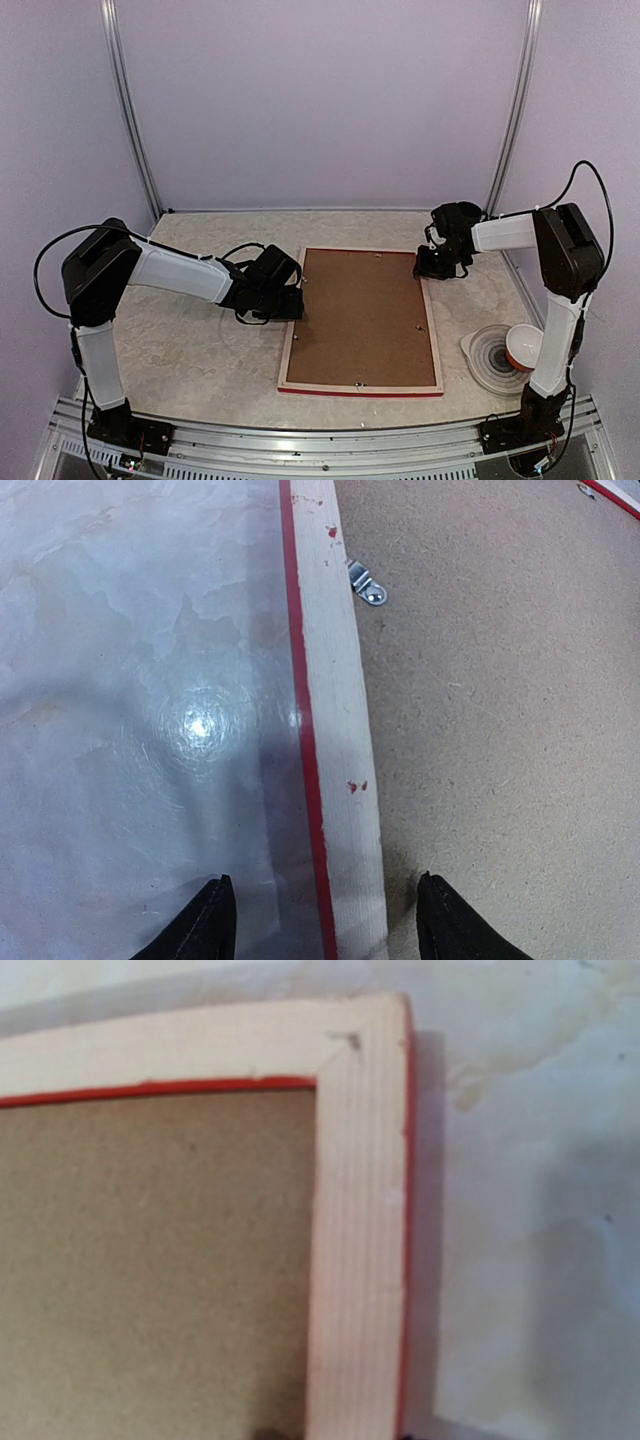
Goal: Put the photo into the frame
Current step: Press the fastener onto the backboard.
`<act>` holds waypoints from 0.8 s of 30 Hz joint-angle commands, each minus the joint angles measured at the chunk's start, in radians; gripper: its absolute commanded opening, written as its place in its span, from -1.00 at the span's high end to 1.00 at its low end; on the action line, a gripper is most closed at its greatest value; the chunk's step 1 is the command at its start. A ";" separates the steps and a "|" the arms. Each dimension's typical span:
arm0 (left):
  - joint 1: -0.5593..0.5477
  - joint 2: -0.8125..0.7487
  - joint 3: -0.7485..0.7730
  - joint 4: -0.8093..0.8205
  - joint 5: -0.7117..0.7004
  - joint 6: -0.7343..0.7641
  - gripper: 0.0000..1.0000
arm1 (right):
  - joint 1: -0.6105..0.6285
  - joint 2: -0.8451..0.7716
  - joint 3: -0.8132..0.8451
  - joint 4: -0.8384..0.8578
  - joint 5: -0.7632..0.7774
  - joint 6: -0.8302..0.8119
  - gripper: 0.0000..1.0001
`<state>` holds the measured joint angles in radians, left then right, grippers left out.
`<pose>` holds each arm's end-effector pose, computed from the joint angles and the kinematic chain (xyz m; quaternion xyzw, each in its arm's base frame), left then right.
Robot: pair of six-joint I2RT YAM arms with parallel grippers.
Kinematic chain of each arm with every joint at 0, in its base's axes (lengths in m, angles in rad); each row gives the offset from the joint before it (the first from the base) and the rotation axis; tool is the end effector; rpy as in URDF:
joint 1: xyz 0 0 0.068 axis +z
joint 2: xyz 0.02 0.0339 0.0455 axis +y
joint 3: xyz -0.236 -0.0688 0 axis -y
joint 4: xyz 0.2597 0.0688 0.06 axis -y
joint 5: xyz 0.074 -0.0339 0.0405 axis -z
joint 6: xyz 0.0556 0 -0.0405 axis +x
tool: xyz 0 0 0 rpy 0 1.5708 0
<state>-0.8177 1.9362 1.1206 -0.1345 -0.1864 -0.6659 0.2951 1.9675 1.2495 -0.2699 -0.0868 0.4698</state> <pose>0.2817 -0.2854 0.0813 0.0436 0.9475 -0.1401 0.2840 0.3980 0.1260 0.0975 0.0711 0.9544 0.1457 0.2508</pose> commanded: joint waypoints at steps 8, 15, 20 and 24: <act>0.007 -0.021 -0.015 0.002 0.008 -0.001 -0.22 | -0.007 0.053 -0.008 -0.011 -0.036 -0.026 0.36; 0.008 -0.017 -0.016 -0.001 0.007 -0.001 -0.22 | -0.005 0.089 0.006 -0.044 -0.016 -0.047 0.40; 0.008 -0.017 -0.015 0.001 0.006 -0.001 -0.22 | -0.006 0.110 0.002 -0.049 -0.015 -0.053 0.42; 0.008 -0.016 -0.015 -0.001 0.007 0.000 -0.22 | -0.005 0.108 0.006 -0.051 -0.013 -0.057 0.53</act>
<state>-0.8177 1.9362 1.1206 -0.1345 -0.1867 -0.6659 0.2913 2.0090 1.2747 -0.2436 -0.1074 0.4362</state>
